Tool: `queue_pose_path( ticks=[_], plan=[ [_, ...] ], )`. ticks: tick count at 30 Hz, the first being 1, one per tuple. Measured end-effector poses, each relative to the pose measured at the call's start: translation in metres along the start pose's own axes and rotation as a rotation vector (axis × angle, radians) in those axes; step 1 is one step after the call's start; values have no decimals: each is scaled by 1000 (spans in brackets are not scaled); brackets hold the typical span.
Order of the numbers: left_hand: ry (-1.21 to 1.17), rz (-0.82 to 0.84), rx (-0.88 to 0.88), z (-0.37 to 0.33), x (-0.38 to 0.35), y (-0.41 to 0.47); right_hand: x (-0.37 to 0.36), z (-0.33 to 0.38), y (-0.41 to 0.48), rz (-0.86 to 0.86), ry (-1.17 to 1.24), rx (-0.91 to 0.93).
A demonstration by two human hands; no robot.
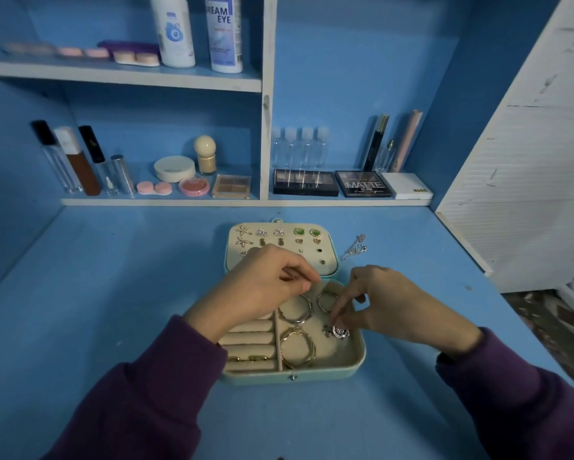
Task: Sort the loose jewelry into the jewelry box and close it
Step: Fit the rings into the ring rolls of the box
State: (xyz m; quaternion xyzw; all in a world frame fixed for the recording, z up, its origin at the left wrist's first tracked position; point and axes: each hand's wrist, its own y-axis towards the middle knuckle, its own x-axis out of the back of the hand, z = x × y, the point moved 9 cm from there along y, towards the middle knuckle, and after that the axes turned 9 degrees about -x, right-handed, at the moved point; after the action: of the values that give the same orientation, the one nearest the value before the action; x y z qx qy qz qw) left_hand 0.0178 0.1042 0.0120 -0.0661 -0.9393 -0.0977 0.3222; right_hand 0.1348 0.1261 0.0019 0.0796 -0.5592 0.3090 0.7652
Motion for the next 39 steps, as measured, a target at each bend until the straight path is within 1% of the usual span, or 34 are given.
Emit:
queue_pose_path(
  ticks=[2,4,6,9,11,14,18,24,31,34,39],
  plan=[
    [-50,-46,-15,0,1,0,7,-3,2,10,110,8],
    [-68,-103,-32,0,3,0,21,-10,8,-30,273,28],
    [-87,-159,-51,-1,5,0,36,-27,19,-116,386,1],
    [-130,-220,-66,0,6,0,56,-66,40,-269,476,-122],
    [-136,-234,-64,0,5,0,63,-90,53,-347,463,-203],
    [-135,-237,-67,-1,4,-1,60,-112,69,-382,389,-279],
    [-131,-232,-63,0,3,-2,51,-113,82,-389,307,-296],
    [-139,-235,-52,2,3,-2,47,-113,95,-393,244,-331],
    [-147,-228,-46,2,3,-3,44,-114,99,-374,283,-359],
    [-155,-235,-53,1,5,-4,50,-108,92,-415,311,-334],
    [-169,-259,-66,1,7,-1,73,-88,68,-527,537,-250]
  ],
)
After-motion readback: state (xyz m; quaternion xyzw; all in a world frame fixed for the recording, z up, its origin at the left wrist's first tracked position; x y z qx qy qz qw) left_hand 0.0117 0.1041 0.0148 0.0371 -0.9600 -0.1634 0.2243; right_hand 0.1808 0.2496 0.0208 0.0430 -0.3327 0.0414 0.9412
